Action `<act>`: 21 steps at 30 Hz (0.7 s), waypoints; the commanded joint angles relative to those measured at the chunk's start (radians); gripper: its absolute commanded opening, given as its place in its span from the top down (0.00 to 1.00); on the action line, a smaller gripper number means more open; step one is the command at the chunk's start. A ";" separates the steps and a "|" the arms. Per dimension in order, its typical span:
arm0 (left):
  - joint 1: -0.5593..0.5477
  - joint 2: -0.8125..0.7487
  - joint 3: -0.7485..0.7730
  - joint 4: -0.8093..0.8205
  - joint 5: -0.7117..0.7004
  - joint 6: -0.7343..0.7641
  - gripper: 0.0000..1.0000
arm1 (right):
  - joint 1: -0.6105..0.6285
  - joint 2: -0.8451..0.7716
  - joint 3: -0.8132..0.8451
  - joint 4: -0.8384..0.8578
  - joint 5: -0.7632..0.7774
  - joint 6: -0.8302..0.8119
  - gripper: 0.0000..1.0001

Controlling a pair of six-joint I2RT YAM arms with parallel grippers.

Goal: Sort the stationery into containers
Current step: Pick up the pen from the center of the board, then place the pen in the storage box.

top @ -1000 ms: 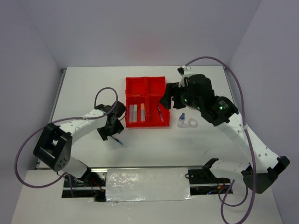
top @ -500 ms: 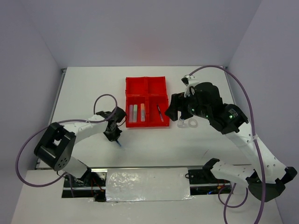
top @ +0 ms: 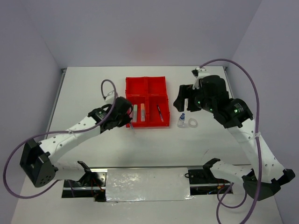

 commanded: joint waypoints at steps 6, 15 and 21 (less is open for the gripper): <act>-0.046 0.393 0.377 0.276 0.080 0.255 1.00 | -0.127 -0.024 0.027 -0.067 0.053 0.011 0.17; -0.048 0.748 0.729 0.198 0.116 0.370 0.97 | -0.127 -0.080 -0.041 -0.064 0.019 0.031 0.17; -0.049 0.780 0.692 0.200 0.111 0.369 0.86 | -0.130 -0.091 -0.044 -0.084 0.040 0.015 0.17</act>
